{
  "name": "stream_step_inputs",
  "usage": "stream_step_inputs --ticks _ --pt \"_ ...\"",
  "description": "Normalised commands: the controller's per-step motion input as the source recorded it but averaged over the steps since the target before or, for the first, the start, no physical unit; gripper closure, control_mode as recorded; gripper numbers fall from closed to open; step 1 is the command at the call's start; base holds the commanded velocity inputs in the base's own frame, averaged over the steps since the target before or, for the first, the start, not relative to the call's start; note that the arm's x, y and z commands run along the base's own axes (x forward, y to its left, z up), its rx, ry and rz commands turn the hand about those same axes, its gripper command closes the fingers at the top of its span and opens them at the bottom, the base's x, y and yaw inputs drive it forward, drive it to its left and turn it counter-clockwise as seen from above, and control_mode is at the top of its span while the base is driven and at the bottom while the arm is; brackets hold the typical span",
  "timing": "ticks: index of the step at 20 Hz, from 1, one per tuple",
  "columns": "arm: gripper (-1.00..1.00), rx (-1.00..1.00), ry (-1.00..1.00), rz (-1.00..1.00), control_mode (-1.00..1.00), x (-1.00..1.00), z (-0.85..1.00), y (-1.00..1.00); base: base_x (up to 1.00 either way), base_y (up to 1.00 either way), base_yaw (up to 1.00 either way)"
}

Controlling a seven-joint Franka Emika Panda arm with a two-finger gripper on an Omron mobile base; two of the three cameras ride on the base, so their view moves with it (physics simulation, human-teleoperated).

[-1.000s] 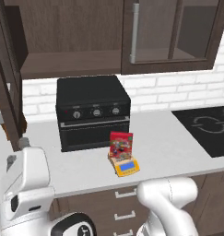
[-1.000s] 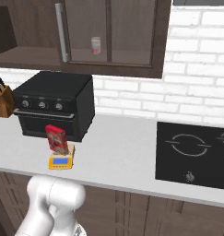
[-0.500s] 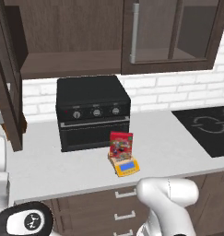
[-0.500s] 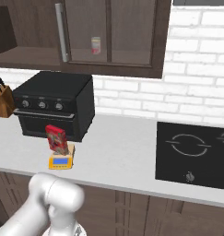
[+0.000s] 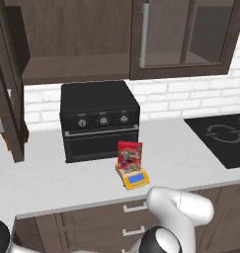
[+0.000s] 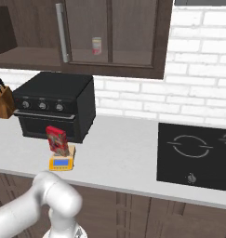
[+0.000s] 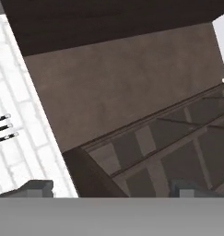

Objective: Pick the cereal and place it on the digital scale for weighing, and close the cabinet.

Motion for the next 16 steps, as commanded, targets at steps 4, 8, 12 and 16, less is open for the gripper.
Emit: stream_step_inputs --ticks 4,8,12,16 --pt "-1.0 0.0 0.0 -0.17 -1.0 0.35 0.08 -0.02 0.0 0.0 0.0" --pt "-1.0 0.0 0.0 -0.16 -1.0 0.51 0.09 -0.4 0.0 0.0 0.0" --pt "-1.0 0.0 0.0 -0.09 -1.0 0.41 0.01 -0.8 0.0 0.0 0.0" --pt "-1.0 0.02 -0.04 -0.08 -1.0 0.06 0.24 -0.88 0.0 0.0 0.0"
